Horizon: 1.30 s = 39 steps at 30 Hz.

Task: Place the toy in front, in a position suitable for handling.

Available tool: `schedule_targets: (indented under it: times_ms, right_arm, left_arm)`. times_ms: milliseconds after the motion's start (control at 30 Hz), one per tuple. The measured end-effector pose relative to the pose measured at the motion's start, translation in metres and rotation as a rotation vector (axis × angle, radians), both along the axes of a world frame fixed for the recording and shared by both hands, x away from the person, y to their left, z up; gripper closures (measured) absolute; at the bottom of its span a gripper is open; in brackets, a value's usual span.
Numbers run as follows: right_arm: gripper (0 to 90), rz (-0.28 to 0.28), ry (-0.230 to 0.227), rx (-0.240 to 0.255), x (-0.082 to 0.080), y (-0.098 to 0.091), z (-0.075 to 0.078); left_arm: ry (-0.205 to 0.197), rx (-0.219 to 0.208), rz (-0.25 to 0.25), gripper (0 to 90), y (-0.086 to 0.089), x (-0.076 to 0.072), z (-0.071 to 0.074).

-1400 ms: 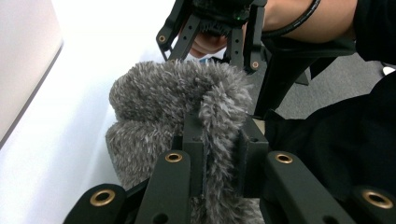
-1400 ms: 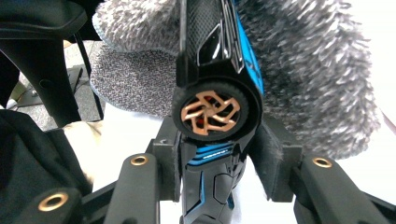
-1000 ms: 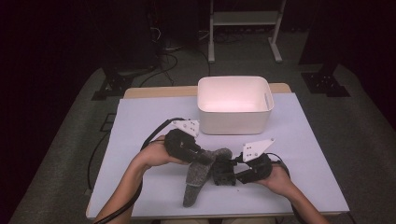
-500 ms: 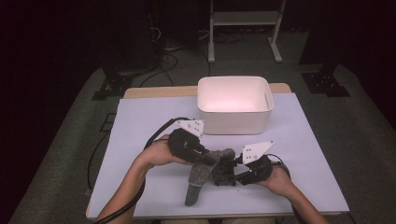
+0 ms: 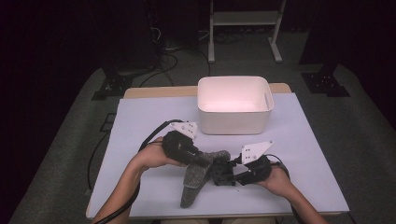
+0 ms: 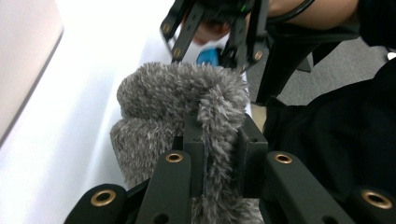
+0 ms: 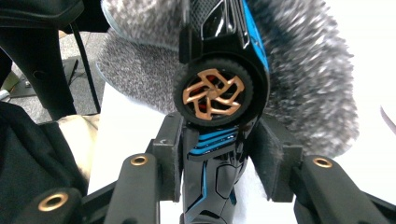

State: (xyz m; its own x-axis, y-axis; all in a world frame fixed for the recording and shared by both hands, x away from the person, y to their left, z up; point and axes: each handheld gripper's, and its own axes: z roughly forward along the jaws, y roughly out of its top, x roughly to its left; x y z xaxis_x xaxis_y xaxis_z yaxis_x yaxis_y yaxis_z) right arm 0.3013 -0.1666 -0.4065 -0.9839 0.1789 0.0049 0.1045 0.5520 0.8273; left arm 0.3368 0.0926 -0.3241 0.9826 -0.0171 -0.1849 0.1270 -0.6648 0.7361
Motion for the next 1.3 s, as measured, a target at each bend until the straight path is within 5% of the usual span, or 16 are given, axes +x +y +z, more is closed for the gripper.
schedule_targets:
  times_ms: [267, 633, 1000, 1300]
  right_arm:
    - [55.6, 0.004, -0.014, -0.008, -0.001, 0.006, 0.000]
    - [55.6, -0.005, -0.008, 0.012, -0.002, 0.003, -0.002]
    - [55.7, -0.005, -0.008, 0.006, -0.002, 0.004, -0.001]
    - [55.7, -0.005, -0.003, 0.000, -0.001, 0.001, -0.001]
  left_arm:
    - [-0.047, 0.018, -0.066, 78.0, -0.029, -0.006, 0.023]
    - [-0.044, 0.068, -0.115, 77.7, -0.065, -0.004, 0.020]
    - [-0.078, 0.072, -0.068, 77.0, -0.047, -0.003, 0.025]
    - [-0.067, 0.061, -0.026, 77.0, -0.027, -0.002, 0.022]
